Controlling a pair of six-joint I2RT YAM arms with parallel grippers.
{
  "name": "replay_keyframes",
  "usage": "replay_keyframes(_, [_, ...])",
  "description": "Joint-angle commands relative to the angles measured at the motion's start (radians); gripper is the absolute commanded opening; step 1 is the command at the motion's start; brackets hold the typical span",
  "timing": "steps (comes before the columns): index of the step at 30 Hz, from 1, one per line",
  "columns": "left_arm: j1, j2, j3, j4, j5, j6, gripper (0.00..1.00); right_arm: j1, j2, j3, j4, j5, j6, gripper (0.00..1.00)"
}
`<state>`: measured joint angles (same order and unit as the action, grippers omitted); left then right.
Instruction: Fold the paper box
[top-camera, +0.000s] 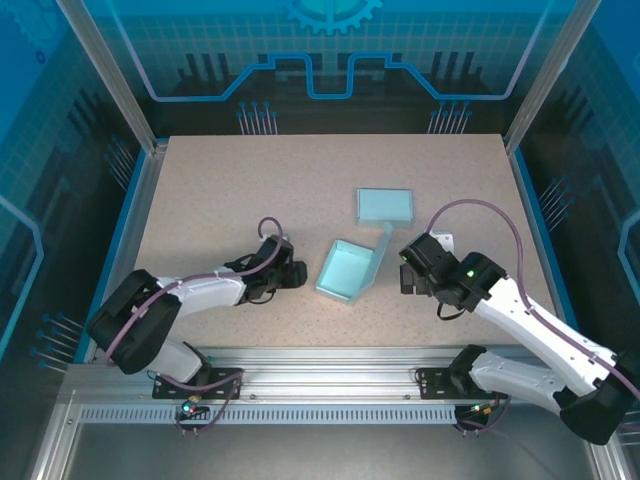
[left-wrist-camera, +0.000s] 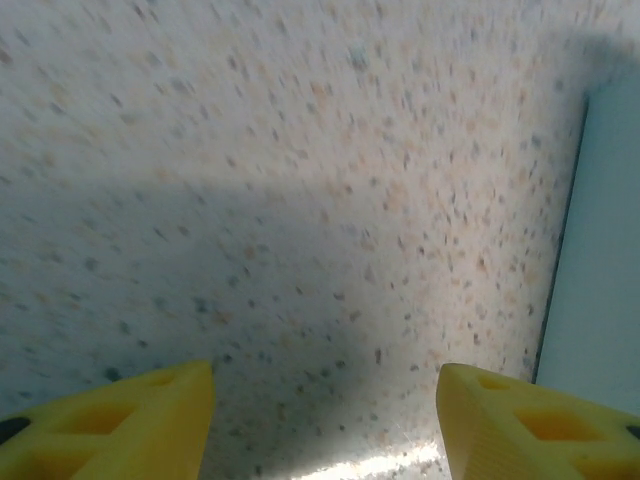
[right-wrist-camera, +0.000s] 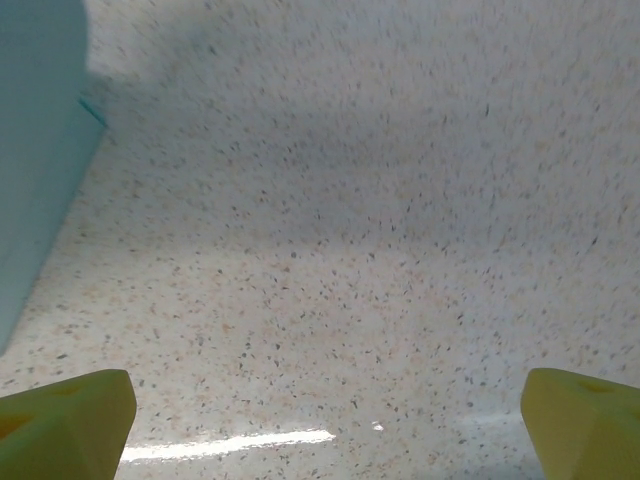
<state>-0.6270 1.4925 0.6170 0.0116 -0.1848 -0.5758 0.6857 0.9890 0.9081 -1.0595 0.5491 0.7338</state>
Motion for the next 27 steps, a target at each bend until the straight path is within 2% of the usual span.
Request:
replay_keyframes(1, [-0.038,0.045,-0.026,0.037,0.014,-0.053,0.59,-0.047,0.016,-0.067,0.141,-0.078,-0.006,1.00])
replay_keyframes(10, [-0.166,0.095,-0.037,0.121,0.027,-0.104,0.56,-0.201,0.196,-0.185,0.537,-0.245,-0.150,1.00])
replay_keyframes(15, [-0.239,0.109,-0.042,0.197,0.037,-0.105,0.56,-0.303,0.343,-0.167,0.698,-0.374,-0.227,1.00])
replay_keyframes(24, [-0.339,0.172,-0.041,0.424,0.141,-0.073,0.57,-0.363,0.562,0.043,0.683,-0.413,-0.327,0.99])
replay_keyframes(27, [-0.341,0.138,-0.040,0.391,0.113,-0.030,0.57,-0.395,0.585,0.097,0.615,-0.359,-0.342,1.00])
